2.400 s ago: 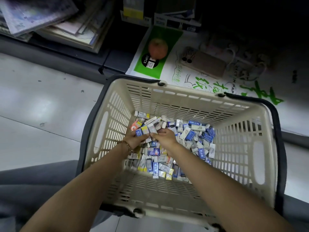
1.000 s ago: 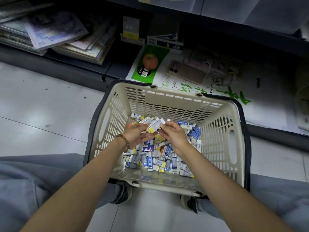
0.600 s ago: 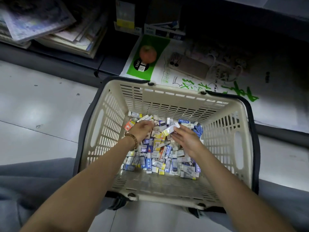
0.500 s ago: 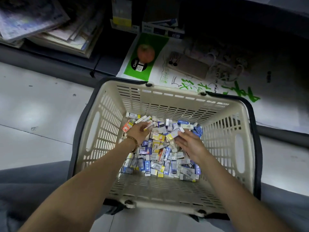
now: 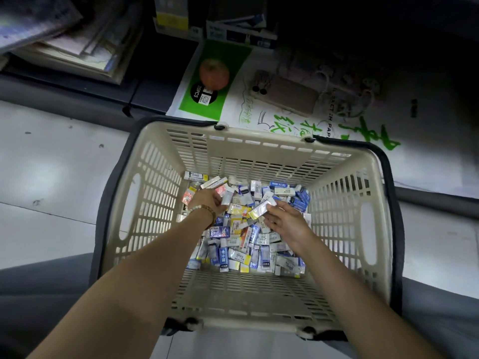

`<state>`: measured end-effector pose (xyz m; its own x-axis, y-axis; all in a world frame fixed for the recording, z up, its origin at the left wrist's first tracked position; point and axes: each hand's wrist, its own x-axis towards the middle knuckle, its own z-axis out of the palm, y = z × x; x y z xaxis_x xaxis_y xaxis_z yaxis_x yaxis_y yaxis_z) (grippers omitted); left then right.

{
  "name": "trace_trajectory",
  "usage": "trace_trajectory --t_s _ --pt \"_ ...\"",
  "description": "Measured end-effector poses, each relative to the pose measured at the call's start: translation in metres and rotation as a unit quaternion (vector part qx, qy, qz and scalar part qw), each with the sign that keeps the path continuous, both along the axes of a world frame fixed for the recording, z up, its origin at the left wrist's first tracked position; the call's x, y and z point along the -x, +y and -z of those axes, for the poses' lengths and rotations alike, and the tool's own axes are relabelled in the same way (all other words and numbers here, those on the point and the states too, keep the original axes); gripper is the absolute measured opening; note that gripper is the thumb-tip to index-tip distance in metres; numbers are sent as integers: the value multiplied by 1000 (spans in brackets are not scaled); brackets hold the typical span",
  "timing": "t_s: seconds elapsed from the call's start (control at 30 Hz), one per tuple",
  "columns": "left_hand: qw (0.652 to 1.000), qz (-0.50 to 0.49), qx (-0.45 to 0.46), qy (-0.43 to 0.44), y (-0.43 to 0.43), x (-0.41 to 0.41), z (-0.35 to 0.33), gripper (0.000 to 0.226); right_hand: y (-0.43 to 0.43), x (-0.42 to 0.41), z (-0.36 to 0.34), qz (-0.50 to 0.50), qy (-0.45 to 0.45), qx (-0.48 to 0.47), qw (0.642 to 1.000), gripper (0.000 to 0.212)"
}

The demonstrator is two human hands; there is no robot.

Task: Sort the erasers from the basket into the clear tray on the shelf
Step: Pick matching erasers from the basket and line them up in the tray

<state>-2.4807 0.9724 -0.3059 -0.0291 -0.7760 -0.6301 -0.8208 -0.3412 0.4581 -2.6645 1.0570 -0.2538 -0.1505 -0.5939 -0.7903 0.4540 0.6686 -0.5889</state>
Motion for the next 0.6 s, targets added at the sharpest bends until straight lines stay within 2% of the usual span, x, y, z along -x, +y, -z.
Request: trace_trajectory --t_s 0.03,0.13,0.2,0.23,0.27,0.33,0.37,0.43,0.53,0.6 --pt "1000 -10 -4 4 4 1 -1 17 1 -1 -2 -2 1 1 1000 16" --pt "987 -119 -50 99 12 4 -4 25 3 -1 -14 -8 7 8 1000 17" --pt "948 -225 -115 195 12 1 -20 19 1 1 -26 -4 13 23 1000 17" --pt "931 -243 -139 236 12 -1 -28 10 -2 2 -33 -3 14 33 999 17" --pt "930 -224 -139 256 10 -3 -39 8 -6 2 -42 -5 13 46 999 19" --pt "912 -200 -153 322 6 -8 -68 29 -17 0 -66 -21 2 78 997 20" --pt "886 -215 -176 370 2 -10 -85 26 -24 -1 -81 -36 -5 99 994 15" --pt "857 -195 -194 435 -8 -11 -125 10 -37 -4 -117 -93 1 146 985 14" --pt "855 -137 -178 468 -19 -7 -194 20 -52 -2 -180 -173 50 210 961 30" --pt "857 -113 -153 480 -19 -4 -239 21 -53 2 -219 -193 72 247 947 29"
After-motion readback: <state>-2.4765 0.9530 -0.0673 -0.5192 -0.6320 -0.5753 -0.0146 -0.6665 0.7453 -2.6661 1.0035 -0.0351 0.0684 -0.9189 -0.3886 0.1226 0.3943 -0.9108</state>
